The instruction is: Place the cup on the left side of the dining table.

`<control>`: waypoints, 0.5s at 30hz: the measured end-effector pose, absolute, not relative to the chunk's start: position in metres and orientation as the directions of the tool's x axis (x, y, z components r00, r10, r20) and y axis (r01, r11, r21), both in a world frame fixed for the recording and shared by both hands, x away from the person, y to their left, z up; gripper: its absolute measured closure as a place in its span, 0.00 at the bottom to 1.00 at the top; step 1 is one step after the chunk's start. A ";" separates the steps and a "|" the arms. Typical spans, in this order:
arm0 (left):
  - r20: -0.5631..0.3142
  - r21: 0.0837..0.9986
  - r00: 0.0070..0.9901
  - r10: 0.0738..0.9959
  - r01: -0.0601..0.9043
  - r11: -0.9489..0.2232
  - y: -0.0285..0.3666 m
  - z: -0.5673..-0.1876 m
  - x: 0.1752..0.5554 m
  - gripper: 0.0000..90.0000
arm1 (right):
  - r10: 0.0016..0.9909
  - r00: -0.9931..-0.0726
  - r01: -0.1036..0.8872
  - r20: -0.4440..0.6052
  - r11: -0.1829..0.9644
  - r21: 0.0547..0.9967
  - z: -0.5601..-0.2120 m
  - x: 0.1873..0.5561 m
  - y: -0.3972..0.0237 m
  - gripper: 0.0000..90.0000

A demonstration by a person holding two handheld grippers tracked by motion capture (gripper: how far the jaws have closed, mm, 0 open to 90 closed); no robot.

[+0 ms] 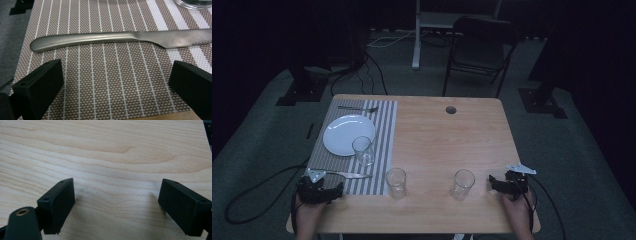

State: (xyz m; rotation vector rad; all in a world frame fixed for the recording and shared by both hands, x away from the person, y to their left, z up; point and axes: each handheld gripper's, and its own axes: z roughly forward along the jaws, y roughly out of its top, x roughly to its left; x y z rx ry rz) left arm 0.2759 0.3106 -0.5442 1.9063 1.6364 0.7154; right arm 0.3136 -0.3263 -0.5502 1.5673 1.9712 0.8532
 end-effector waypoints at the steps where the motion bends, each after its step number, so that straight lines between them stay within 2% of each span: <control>1: 0.061 0.687 0.123 0.991 0.715 -0.131 0.311 -0.544 0.275 0.00 | 0.973 -0.231 0.675 0.013 0.151 0.722 -0.550 0.314 -0.326 0.15; 5: 0.006 0.688 0.110 0.994 0.721 -0.084 0.318 -0.546 0.273 0.00 | 0.973 -0.230 0.675 0.013 0.150 0.722 -0.550 0.314 -0.326 0.15; 15: 0.009 0.688 0.092 0.996 0.722 -0.073 0.319 -0.546 0.271 0.00 | 0.973 -0.230 0.675 0.013 0.150 0.723 -0.550 0.314 -0.326 0.15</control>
